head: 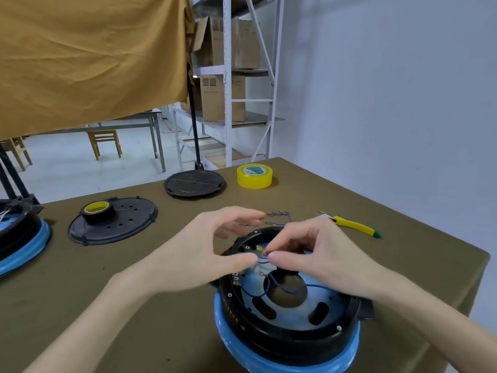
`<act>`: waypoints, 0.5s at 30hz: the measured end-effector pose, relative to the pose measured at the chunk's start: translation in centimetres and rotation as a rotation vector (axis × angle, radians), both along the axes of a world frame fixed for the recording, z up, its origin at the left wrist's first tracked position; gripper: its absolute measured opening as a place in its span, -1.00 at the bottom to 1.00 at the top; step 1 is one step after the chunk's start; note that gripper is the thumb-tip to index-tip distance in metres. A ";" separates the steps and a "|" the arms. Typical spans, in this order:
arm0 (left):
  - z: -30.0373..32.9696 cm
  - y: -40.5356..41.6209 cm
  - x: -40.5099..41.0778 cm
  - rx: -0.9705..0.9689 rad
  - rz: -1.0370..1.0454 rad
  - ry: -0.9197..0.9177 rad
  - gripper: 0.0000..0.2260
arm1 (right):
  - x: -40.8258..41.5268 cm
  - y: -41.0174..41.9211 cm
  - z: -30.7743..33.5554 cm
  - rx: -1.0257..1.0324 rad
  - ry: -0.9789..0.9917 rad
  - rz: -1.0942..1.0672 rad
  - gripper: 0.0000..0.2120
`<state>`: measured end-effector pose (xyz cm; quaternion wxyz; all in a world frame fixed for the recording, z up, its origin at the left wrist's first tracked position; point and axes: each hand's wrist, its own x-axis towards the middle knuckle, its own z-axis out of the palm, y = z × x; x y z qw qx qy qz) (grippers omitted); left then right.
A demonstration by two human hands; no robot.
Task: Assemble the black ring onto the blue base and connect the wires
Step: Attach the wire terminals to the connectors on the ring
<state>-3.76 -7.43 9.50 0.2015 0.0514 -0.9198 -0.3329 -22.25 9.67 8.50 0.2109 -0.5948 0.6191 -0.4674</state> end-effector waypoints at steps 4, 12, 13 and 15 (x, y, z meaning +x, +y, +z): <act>-2.4 -1.8 -1.3 0.212 0.173 -0.003 -0.79 | 1.6 -0.8 -2.7 0.030 0.281 -0.169 -0.95; -7.7 -1.8 -3.3 0.593 0.321 0.078 -0.82 | 1.9 -3.0 -3.4 0.113 0.446 -0.248 -0.89; -8.0 -1.7 -3.4 0.615 0.329 0.099 -0.81 | 2.0 -3.2 -3.6 0.125 0.462 -0.269 -0.89; -8.5 -1.3 -3.4 0.632 0.334 0.129 -0.79 | 2.1 -3.4 -3.8 0.151 0.499 -0.306 -0.90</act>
